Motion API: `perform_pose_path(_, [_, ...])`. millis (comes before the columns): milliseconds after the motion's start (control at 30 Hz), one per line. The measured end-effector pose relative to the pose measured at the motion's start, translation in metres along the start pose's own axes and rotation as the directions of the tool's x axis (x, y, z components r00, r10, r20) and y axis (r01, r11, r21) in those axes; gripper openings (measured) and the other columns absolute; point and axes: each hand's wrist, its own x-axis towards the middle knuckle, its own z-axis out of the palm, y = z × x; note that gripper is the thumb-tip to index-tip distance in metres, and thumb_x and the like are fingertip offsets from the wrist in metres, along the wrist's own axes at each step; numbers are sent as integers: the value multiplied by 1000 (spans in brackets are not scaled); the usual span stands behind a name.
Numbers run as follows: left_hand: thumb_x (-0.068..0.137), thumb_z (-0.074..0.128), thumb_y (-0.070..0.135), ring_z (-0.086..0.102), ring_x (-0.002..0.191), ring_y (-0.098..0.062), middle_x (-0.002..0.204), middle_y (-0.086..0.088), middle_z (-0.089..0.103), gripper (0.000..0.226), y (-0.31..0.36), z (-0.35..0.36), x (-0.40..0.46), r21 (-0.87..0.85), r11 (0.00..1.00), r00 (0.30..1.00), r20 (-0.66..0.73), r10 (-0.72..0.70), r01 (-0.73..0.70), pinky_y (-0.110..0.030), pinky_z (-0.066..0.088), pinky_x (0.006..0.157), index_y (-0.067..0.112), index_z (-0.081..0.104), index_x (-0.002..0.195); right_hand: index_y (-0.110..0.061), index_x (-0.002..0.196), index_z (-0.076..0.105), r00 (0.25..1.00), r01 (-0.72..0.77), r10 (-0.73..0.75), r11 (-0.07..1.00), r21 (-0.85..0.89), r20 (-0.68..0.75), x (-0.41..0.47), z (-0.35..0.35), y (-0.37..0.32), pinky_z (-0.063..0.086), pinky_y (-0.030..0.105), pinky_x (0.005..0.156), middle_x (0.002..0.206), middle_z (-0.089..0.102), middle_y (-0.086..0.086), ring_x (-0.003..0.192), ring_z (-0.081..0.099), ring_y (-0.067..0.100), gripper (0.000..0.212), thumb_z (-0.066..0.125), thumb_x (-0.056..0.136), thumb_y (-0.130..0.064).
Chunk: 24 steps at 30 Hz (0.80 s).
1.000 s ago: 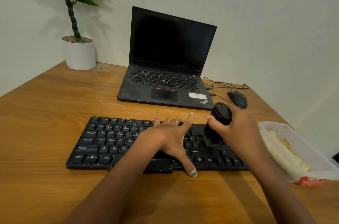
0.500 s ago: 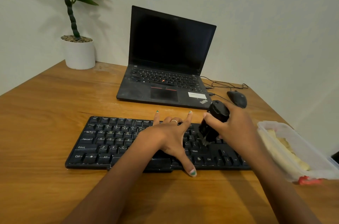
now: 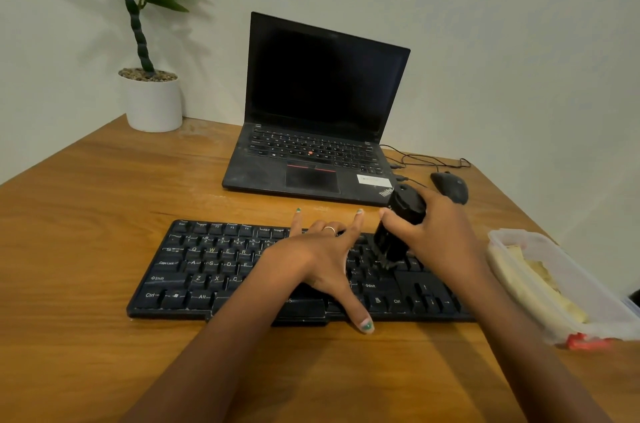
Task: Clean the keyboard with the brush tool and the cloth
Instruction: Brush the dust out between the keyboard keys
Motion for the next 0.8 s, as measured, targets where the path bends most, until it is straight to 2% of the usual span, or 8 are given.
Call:
perform_pose_path(100, [60,74,72,-14,148,-25,163,-4,-5,141,-4,-6,-4,3,999,999,-6,-43,43,-57,-23,110,35,-33,144,-17,90,59,991,7,-15,998,64,132,-3,-1,-8,51,20,49,74,64,-3,54,60,5,22,65,82,-36])
perform_pose_path(233, [60,73,73,-11,148,-28,163,-6,-6,140,-12,-11,-7,19,995,994,36,-101,100,-59,-18,113,38,-34,143,-14,103,58,999,28,-25,996,-82,40,1,-3,-6,50,24,59,83,63,-3,68,58,9,30,64,83,-36])
perform_pose_path(300, [60,73,72,-12,148,-29,163,-5,-7,139,-17,-9,-7,-1,995,993,62,-96,96,-59,-17,113,39,-34,143,-12,97,59,991,24,-32,998,58,132,-1,-2,-7,52,24,52,79,65,1,59,61,9,27,65,83,-35])
perform_pose_path(367, [58,74,73,-14,148,-27,163,-2,-9,141,-23,-7,-9,-12,997,994,74,-80,81,-60,-16,113,40,-34,142,-12,94,59,980,-5,-15,995,103,198,-2,-3,-9,50,22,47,78,67,5,51,60,8,26,66,83,-35])
perform_pose_path(500, [57,76,73,-15,148,-23,163,3,-11,141,-36,-7,-17,-33,997,996,68,-62,65,-57,-19,113,44,-33,141,-13,103,60,999,-3,5,999,-45,49,4,-4,-5,54,28,59,84,65,0,69,61,11,31,65,82,-36])
perform_pose_path(633, [58,76,71,-17,147,-21,162,5,-12,139,-41,-5,-24,-41,999,999,48,-25,27,-56,-20,113,47,-34,139,-9,94,58,967,-68,26,985,158,253,-2,-1,-11,46,18,43,75,67,3,51,59,11,29,65,83,-34])
perform_pose_path(733, [58,76,71,-16,147,-19,162,8,-11,139,-42,-3,-26,-24,1000,1000,22,10,-9,-56,-22,112,49,-37,136,-16,97,56,994,-33,35,999,-17,103,3,-1,-9,48,18,51,79,60,-6,64,58,7,25,65,83,-35])
perform_pose_path(800, [57,76,72,-15,147,-20,162,6,-10,140,-41,-2,-26,-3,1000,1000,4,19,-19,-56,-23,111,48,-38,135,-17,95,55,998,-11,15,998,-61,59,4,-1,-8,49,20,55,83,62,-3,67,58,7,24,64,83,-36])
